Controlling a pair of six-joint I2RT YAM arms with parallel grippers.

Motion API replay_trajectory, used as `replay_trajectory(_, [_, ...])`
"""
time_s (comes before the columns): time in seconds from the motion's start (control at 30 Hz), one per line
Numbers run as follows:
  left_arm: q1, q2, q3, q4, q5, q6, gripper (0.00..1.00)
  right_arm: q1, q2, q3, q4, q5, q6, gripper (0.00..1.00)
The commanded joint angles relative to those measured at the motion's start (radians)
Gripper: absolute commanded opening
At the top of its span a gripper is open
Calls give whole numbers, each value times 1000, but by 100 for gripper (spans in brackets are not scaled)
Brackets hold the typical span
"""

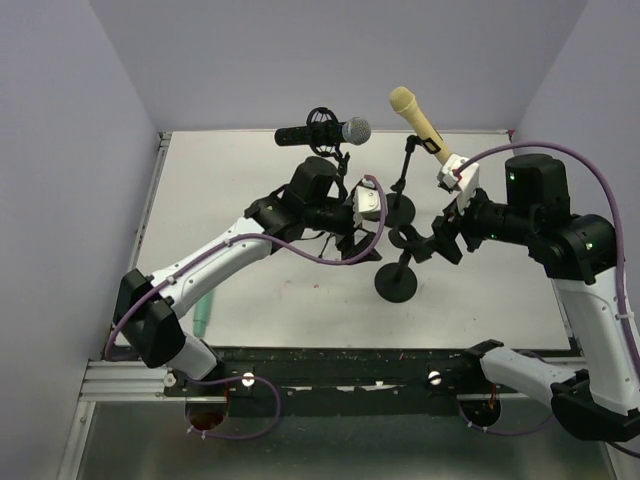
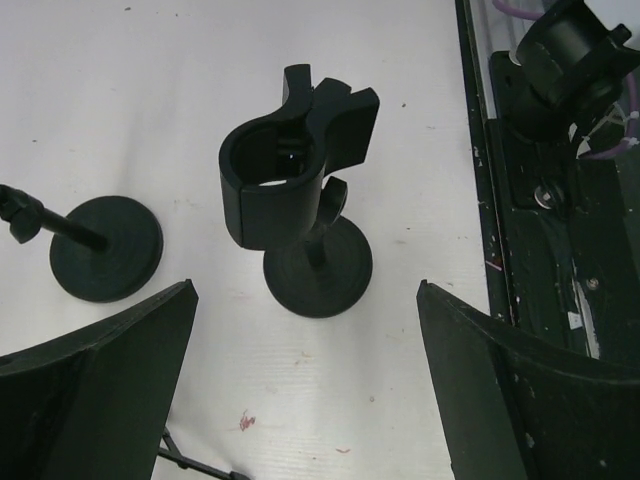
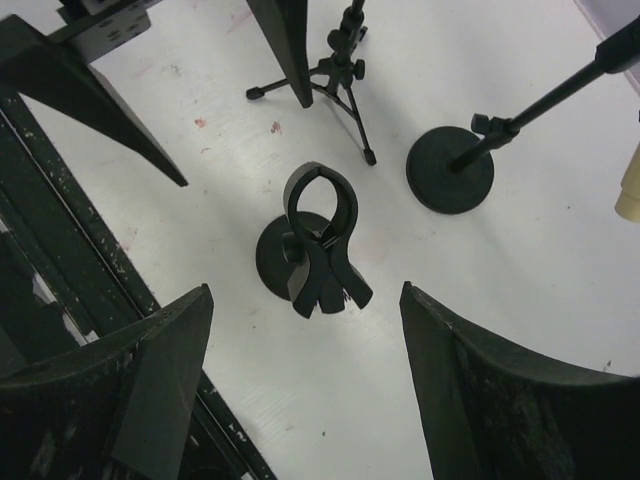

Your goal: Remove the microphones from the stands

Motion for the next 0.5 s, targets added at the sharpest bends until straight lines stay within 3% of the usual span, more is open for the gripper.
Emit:
replay_trajectory(0.0, [-18, 75, 59, 37, 14, 37, 99, -6, -43, -17, -82, 77, 24, 83])
replay_trajectory(0.27, [-58, 195, 151, 55, 45, 54, 98, -63, -71, -51, -48, 54, 64, 83])
replay_trajectory(0.47, [-83, 270, 222, -11, 65, 141, 84, -83, -71, -60, -31, 45, 84, 83])
